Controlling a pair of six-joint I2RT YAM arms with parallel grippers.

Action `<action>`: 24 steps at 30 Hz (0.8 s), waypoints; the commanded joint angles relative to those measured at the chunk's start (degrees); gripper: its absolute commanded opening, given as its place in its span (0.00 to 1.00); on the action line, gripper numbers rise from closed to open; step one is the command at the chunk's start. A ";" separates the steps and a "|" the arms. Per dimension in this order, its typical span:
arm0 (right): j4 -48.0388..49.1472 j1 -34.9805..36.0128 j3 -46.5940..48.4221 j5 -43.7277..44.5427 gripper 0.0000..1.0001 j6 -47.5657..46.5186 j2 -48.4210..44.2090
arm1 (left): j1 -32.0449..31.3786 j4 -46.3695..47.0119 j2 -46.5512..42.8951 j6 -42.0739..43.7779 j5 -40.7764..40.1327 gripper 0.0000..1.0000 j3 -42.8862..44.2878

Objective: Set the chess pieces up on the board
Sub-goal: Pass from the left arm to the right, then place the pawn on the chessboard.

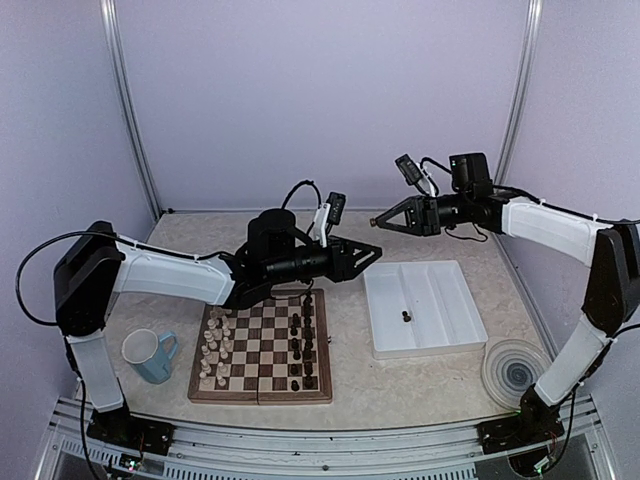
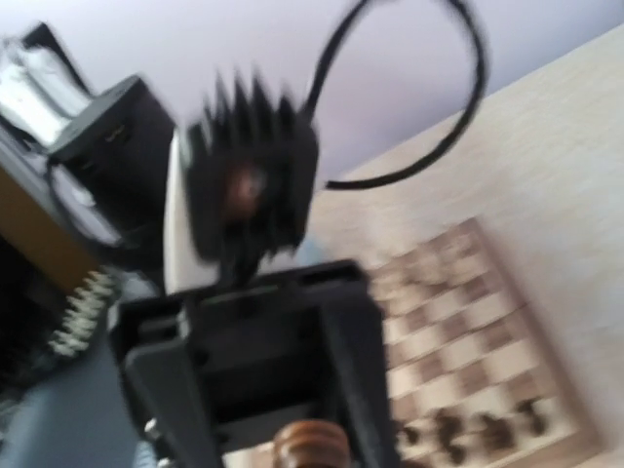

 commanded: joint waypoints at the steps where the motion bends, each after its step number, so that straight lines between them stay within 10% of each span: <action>1: -18.10 1.68 6.68 12.51 0.07 -17.15 1.61 | 1.24 -7.79 -6.92 5.21 -3.43 0.48 -2.98; 12: -34.85 16.22 24.28 39.59 0.07 -34.67 10.36 | 9.88 -34.10 -30.05 12.66 -14.17 0.51 -9.27; 24: -49.08 31.97 49.00 60.09 0.06 -40.92 32.96 | 16.56 -36.12 -45.77 15.08 -20.02 0.57 -20.03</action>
